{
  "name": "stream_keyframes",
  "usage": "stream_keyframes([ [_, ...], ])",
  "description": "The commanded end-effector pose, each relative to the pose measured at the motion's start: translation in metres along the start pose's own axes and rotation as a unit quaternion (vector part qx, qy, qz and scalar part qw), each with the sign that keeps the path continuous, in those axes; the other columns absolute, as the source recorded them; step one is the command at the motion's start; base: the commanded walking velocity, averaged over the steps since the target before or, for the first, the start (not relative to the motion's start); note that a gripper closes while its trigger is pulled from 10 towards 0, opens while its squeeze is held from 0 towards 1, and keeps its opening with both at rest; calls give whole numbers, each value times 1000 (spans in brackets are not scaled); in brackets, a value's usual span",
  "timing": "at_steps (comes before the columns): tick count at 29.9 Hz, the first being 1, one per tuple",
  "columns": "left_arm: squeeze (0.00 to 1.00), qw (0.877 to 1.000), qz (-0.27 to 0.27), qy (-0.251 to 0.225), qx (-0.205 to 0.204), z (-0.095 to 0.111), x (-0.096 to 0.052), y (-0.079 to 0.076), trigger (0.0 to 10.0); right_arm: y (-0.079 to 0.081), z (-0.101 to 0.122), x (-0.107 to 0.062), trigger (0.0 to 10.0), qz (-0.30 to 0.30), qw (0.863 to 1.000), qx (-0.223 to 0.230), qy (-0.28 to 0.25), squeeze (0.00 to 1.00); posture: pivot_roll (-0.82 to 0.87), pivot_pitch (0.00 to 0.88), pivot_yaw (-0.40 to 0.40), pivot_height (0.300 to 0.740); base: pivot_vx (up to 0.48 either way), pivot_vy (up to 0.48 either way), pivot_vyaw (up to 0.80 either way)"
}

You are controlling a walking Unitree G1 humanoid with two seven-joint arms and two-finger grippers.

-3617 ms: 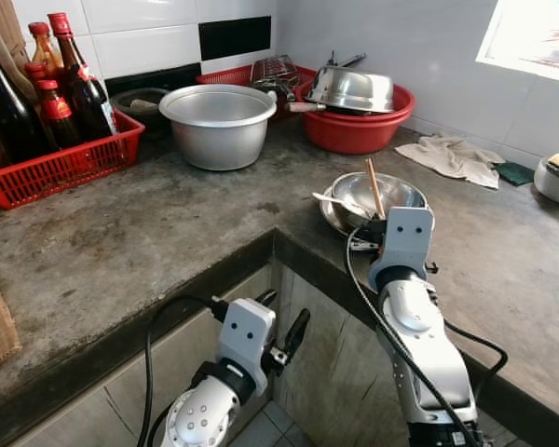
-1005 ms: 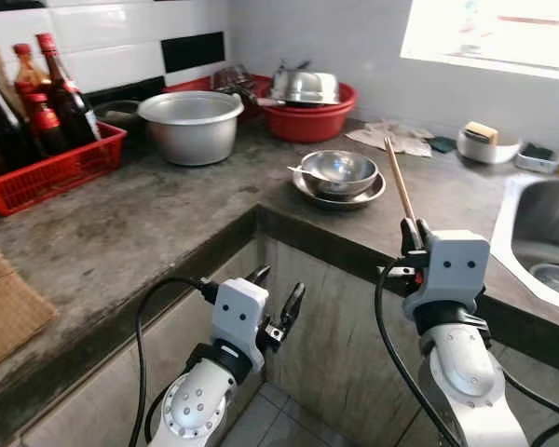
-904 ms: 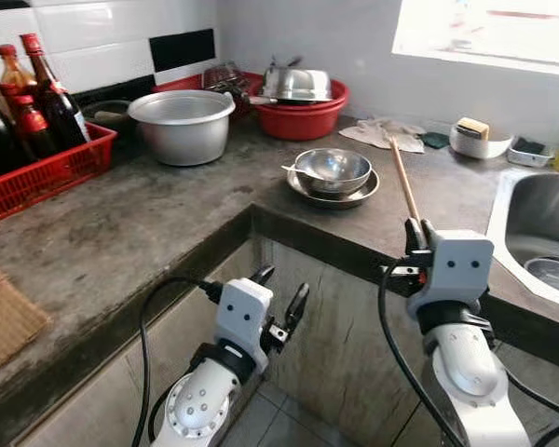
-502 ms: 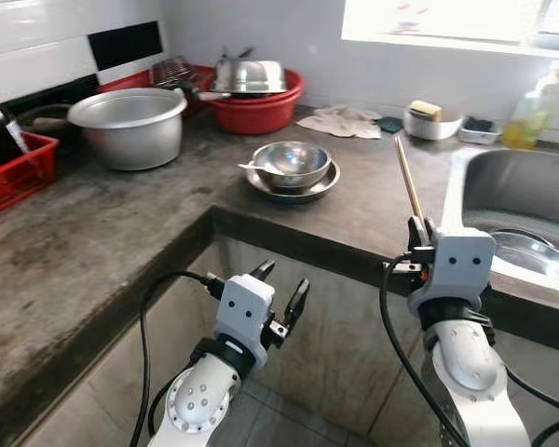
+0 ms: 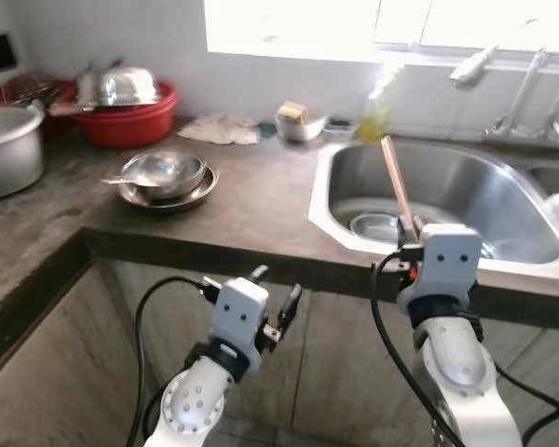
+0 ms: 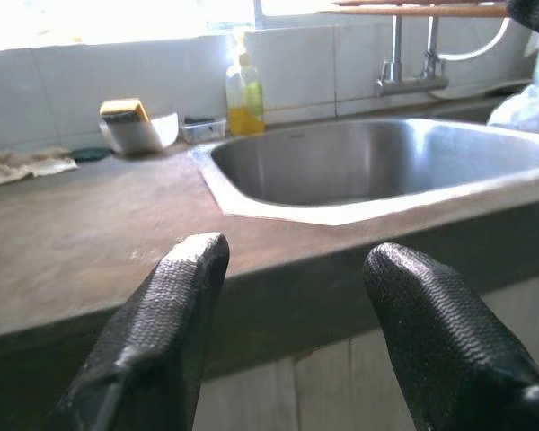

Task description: Kitchen organization

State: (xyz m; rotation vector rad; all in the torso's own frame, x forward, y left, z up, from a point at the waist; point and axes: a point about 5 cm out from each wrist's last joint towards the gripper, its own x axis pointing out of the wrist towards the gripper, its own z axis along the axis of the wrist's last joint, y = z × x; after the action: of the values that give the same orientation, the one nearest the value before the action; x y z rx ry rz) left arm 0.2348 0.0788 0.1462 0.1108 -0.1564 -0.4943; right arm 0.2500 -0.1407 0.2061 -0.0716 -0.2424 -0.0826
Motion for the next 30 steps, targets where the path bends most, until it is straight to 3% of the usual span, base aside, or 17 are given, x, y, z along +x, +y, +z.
stream_keyframes([
  [1, 0, 1000, -1, 2, -8, 0, 2, -3, 10000, -2, 1, 2, 10000, 0, 1000, -1, -2, 0, 63, 0, -20, 740, 0, 0, 0],
  [9, 0, 1000, 0, 0, 5, 0, 2, -1, 10000, 0, -1, 4, 10000, 12, 1000, -1, 7, 0, 65, 2, -23, 740, 0, 0, 0],
  [24, 0, 1000, -1, 3, 10, -3, 3, -1, 10000, 2, 3, 13, 10000, 46, 999, 2, 6, 0, 61, 3, -24, 740, 359, -301, 0],
  [30, 0, 1000, 5, 2, 9, -3, 3, 0, 10000, 3, 9, 26, 10000, 83, 997, -1, 1, 0, 63, 0, -27, 740, 409, -172, 0],
])
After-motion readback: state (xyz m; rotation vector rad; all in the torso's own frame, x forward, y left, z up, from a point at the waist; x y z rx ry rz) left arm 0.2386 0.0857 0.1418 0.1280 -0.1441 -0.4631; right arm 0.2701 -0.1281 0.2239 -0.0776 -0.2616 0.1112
